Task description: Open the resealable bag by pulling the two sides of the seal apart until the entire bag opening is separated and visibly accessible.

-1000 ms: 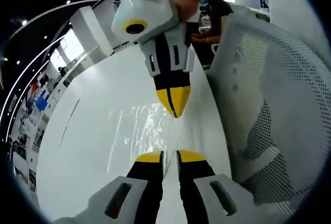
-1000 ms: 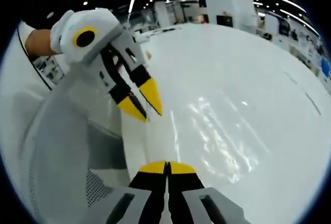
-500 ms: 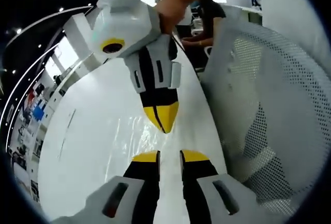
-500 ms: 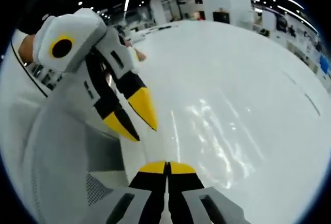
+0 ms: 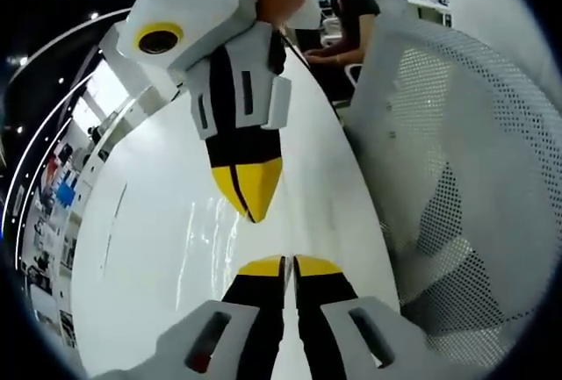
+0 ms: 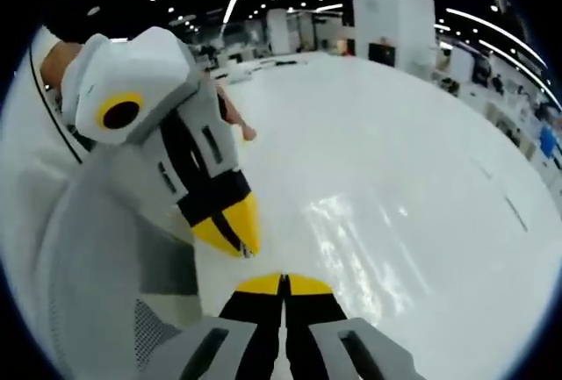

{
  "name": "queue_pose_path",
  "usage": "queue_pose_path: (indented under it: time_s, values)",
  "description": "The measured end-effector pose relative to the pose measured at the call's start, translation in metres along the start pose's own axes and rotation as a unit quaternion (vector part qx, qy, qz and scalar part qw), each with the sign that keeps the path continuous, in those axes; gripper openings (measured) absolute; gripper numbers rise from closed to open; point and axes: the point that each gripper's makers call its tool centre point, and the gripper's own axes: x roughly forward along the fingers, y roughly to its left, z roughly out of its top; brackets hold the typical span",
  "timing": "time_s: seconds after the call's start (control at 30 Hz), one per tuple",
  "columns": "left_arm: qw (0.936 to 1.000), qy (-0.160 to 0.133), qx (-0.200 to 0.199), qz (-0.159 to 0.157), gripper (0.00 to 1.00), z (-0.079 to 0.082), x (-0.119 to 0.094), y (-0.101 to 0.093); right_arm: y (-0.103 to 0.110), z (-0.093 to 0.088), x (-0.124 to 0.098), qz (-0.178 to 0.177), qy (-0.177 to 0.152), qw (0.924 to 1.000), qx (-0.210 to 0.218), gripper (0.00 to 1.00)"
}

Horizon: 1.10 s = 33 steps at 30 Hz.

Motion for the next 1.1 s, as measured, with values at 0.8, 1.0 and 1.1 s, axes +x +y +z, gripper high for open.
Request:
queue_pose_path:
  time_s: [0.8,1.0,1.1]
  values:
    - [0.9999,0.004,-0.011,-0.007,0.00,0.007,0.002,-0.002,-0.049,0.043,-0.039,-0.088,-0.072,0.9933,0.019,0.00]
    - [0.9998,0.002,-0.019,-0.005,0.00,0.009,0.003,0.001,-0.057,0.044,-0.046,-0.110,-0.079,0.9906,0.021,0.00]
    - [0.9998,-0.001,-0.022,-0.001,0.00,0.010,0.003,0.003,-0.058,0.047,-0.049,-0.116,-0.082,0.9896,0.021,0.00]
